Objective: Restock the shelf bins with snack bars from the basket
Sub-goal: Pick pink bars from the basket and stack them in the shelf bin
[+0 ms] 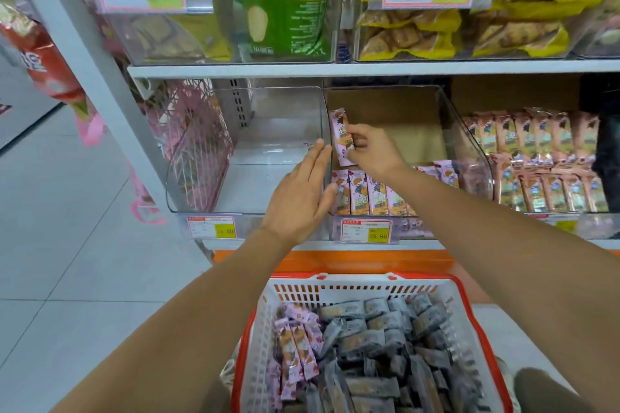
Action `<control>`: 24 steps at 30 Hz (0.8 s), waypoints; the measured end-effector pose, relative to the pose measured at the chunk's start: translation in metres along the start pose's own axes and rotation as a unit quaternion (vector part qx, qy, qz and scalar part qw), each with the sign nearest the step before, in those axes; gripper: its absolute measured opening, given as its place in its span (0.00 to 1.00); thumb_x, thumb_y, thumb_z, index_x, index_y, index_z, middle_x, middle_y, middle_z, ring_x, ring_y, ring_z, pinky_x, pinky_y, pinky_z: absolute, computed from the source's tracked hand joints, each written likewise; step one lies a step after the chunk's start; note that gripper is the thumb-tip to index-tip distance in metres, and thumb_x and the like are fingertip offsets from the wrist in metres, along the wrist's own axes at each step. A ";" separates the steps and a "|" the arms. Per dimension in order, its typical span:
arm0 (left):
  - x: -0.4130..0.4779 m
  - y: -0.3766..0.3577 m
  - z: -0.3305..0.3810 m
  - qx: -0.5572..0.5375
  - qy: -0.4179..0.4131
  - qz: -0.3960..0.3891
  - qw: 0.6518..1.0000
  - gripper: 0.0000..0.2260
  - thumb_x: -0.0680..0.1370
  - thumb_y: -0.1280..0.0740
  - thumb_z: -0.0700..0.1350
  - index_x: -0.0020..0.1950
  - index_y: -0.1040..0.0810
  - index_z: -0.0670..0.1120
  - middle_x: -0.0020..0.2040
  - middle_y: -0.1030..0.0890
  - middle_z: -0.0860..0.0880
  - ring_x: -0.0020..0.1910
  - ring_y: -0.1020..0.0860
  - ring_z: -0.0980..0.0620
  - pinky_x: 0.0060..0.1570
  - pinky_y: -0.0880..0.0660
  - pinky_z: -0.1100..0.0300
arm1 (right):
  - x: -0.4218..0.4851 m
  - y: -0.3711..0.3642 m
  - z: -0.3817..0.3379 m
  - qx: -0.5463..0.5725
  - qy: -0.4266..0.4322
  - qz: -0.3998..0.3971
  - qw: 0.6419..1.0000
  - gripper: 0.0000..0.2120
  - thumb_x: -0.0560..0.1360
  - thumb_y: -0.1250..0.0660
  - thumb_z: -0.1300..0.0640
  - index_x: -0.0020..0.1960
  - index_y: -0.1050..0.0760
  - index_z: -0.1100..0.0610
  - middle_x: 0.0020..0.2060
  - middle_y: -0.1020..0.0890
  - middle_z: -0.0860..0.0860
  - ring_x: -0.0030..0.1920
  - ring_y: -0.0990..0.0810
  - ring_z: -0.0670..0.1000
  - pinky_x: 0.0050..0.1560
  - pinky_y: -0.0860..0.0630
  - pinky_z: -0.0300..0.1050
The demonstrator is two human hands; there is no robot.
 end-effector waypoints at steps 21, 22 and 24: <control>-0.035 0.020 0.004 0.058 0.015 0.050 0.997 0.25 0.78 0.47 0.49 0.74 0.35 0.42 0.73 0.34 0.41 0.70 0.34 0.43 0.66 0.35 0.49 | -0.073 0.014 -0.032 -0.003 0.155 0.088 0.984 0.13 0.77 0.40 0.63 0.56 0.21 0.53 0.39 0.21 0.47 0.38 0.23 0.47 0.42 0.22 0.49; -0.047 0.024 0.004 0.071 0.017 0.080 0.994 0.23 0.76 0.44 0.46 0.71 0.32 0.41 0.69 0.30 0.41 0.65 0.31 0.42 0.62 0.33 0.48 | -0.087 0.011 -0.035 0.012 0.174 0.086 0.981 0.11 0.77 0.40 0.62 0.52 0.21 0.53 0.34 0.23 0.46 0.33 0.26 0.46 0.36 0.26 0.46; -0.074 0.026 0.000 0.091 0.035 0.125 0.987 0.18 0.73 0.41 0.43 0.63 0.26 0.42 0.59 0.26 0.42 0.55 0.28 0.42 0.53 0.32 0.50 | -0.117 0.000 -0.039 0.027 0.194 0.067 0.978 0.09 0.76 0.39 0.61 0.45 0.21 0.53 0.27 0.27 0.43 0.28 0.31 0.43 0.31 0.34 0.41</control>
Point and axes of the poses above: each hand's wrist, its own x-axis towards the middle knuckle, its own y-axis out of the back of the hand, z = x × y, the point moved 5 cm from there along x, towards the middle knuckle
